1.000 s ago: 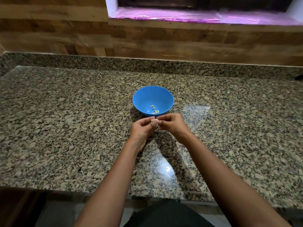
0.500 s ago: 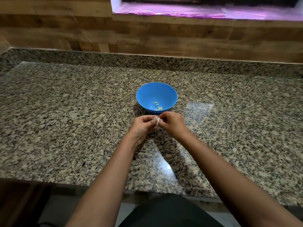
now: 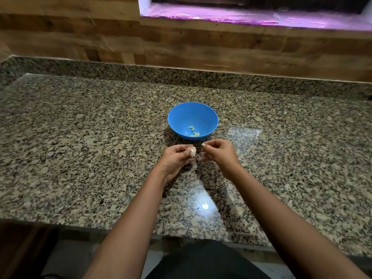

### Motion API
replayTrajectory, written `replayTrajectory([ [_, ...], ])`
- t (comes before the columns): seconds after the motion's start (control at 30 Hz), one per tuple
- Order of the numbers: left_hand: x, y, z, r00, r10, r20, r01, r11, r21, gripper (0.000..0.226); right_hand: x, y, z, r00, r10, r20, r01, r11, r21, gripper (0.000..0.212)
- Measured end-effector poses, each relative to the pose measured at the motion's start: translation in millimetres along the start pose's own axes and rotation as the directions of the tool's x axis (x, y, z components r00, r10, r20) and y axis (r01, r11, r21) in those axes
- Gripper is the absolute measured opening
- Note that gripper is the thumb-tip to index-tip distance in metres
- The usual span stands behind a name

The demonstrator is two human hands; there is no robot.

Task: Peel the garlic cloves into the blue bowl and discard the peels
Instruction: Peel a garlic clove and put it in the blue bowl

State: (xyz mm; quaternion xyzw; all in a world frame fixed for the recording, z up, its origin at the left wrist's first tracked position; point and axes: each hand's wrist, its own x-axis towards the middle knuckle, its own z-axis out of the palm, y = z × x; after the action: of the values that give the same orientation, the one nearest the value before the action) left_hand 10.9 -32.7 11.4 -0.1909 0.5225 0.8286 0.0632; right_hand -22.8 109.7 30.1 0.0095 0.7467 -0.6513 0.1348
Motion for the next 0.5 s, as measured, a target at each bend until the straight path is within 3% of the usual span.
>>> replayTrajectory([
  [0.1, 2, -9, -6, 0.999, 0.021, -0.039, -0.021, 1.000, -0.005, 0.023, -2, 3, -9, 0.994, 0.104, 0.032, -0.107, 0.982, 0.157, 0.005],
  [0.17, 5, -16, -9, 0.989, 0.112, -0.098, -0.081, 0.957, 0.279, 0.021, -3, 7, -14, 0.989, 0.140, 0.042, -0.144, 0.982, 0.121, 0.005],
  [0.27, 6, -25, -14, 0.953, 0.290, -0.092, -0.142, 0.691, 0.709, 0.023, -6, 15, -20, 0.985, 0.168, 0.033, -0.165, 0.982, -0.095, 0.006],
  [0.4, -3, -40, -18, 0.870, 0.492, -0.036, -0.224, 0.460, 0.859, 0.049, -7, 24, -22, 0.971, 0.235, 0.040, -0.213, 0.931, -0.297, 0.007],
  [0.5, -19, -59, -14, 0.798, 0.580, 0.162, -0.362, 0.246, 0.899, 0.041, -4, 23, -22, 0.962, 0.270, 0.049, -0.242, 0.919, -0.311, 0.005],
])
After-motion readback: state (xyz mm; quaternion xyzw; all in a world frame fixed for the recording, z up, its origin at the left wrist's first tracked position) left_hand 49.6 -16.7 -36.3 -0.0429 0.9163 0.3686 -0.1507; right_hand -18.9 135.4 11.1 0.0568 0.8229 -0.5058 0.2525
